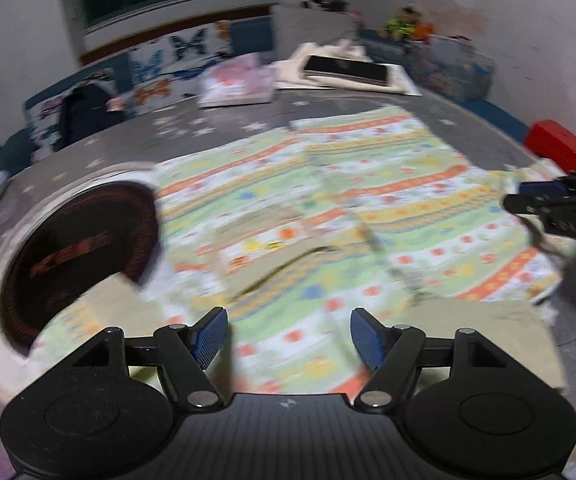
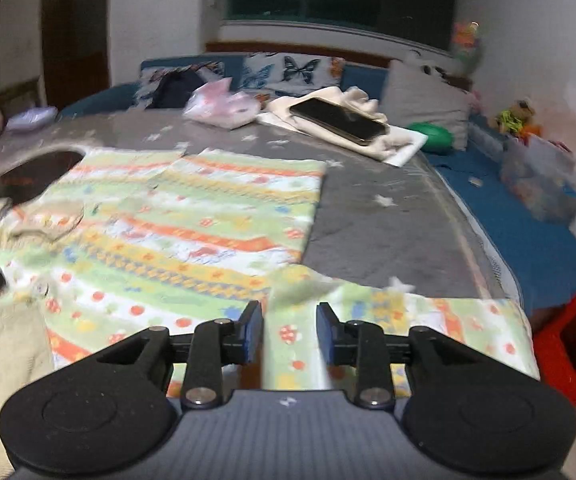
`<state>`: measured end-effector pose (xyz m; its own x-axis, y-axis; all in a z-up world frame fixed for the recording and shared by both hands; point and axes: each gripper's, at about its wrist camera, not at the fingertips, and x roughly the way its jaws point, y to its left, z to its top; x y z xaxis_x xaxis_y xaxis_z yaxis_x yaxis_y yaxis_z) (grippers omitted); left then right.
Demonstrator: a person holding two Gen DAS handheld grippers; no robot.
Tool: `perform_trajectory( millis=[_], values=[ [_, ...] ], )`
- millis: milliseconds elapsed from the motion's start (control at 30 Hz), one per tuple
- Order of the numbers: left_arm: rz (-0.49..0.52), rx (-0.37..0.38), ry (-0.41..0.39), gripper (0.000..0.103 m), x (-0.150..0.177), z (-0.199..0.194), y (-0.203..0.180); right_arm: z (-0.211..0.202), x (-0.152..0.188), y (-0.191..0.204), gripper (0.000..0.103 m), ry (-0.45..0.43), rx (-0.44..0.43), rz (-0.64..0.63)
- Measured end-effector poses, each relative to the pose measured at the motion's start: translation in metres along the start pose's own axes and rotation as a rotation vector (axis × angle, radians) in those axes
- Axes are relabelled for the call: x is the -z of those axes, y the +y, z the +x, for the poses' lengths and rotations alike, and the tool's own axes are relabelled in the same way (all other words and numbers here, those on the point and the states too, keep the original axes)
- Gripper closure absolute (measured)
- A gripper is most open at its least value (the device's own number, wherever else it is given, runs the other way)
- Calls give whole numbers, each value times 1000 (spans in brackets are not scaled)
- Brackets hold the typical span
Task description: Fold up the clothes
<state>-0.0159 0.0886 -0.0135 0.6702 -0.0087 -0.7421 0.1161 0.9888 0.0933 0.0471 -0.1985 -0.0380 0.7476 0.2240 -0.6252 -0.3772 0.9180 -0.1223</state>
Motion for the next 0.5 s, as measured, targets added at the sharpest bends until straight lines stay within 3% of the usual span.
perform_trajectory(
  millis=[133, 233, 500],
  values=[
    [-36, -82, 0, 34, 2, -4, 28, 1, -3, 4, 66, 5, -36, 7],
    [-43, -130, 5, 36, 3, -3, 45, 1, 0, 6, 66, 10, -41, 4],
    [-26, -127, 41, 41, 8, 8, 58, 2, 0, 5, 63, 10, -38, 11]
  ],
)
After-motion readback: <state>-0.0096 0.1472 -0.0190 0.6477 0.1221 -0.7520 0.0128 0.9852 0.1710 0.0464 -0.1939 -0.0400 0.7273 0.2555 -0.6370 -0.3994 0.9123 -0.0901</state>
